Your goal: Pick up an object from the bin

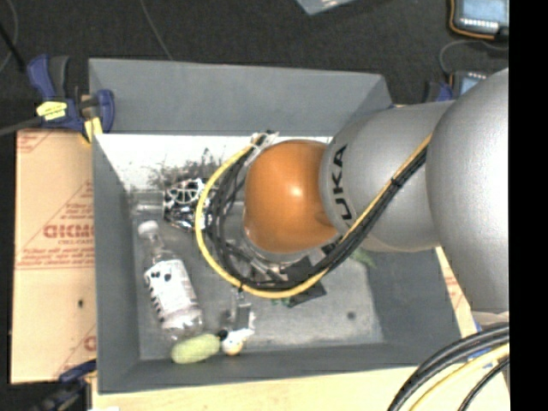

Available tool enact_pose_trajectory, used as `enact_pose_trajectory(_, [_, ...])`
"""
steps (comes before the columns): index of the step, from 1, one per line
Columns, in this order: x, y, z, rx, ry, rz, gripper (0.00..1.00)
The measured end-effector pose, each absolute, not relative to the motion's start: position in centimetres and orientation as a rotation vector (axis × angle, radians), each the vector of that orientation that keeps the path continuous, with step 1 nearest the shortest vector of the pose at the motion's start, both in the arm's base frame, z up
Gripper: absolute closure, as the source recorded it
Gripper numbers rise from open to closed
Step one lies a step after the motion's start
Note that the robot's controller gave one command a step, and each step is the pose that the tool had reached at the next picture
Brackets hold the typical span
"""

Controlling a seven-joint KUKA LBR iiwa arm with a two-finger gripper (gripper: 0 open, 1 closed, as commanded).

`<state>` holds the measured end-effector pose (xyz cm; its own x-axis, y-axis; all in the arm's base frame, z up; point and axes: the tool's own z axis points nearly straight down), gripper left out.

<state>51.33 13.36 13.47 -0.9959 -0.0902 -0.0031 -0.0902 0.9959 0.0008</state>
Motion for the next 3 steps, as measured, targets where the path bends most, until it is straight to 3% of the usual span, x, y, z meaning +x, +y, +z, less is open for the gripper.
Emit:
enact_pose_trajectory(1, [50.3,11.6,8.5,-0.509,3.095,0.002,0.0])
enact_pose_trajectory(2, [49.5,11.7,6.5,-0.656,3.077,-0.002,0.0])
enact_pose_trajectory(3, [49.4,10.8,10.2,-0.776,3.034,0.002,0.0])
